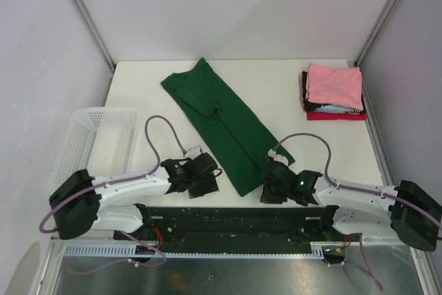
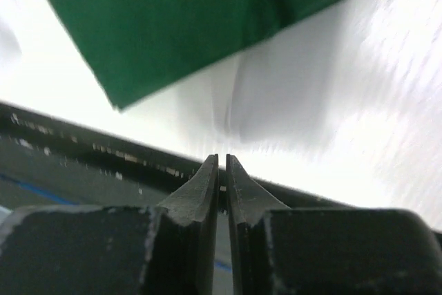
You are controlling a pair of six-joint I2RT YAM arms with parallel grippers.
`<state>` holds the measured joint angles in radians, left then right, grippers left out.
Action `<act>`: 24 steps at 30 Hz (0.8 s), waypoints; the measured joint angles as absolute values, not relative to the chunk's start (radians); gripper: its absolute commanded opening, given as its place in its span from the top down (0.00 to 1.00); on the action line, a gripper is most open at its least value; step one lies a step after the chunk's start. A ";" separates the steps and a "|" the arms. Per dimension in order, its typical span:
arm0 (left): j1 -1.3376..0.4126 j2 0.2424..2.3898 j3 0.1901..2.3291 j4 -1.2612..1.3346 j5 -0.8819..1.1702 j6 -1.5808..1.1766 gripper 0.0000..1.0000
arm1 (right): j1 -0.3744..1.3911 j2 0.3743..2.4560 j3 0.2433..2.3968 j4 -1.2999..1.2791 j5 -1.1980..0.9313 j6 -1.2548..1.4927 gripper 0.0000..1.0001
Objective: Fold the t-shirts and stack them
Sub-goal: Rotate the tshirt 70 degrees
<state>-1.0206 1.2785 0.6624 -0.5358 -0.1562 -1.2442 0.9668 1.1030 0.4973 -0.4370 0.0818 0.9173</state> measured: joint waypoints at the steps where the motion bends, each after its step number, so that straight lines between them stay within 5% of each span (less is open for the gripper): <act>1: -1.013 1.250 0.640 -0.546 -0.155 -1.236 0.39 | 1.024 1.098 0.495 -0.445 0.087 0.951 0.87; 6: -0.999 1.184 0.595 -0.587 -0.151 -1.221 0.40 | 1.092 1.032 0.493 -0.537 0.143 1.039 0.84; 15: -1.079 1.343 0.677 -0.455 -0.118 -1.365 0.45 | 0.740 0.884 0.596 -0.640 0.183 0.924 0.83; 24: -1.138 1.537 0.748 -0.285 -0.083 -1.538 0.51 | 0.658 0.887 0.680 -0.663 0.183 0.836 0.83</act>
<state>-1.1381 1.5372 0.7479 -0.2848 -0.0830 -1.5383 0.6579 0.8871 0.6796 -0.6628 0.1833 0.8356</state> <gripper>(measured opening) 0.517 0.165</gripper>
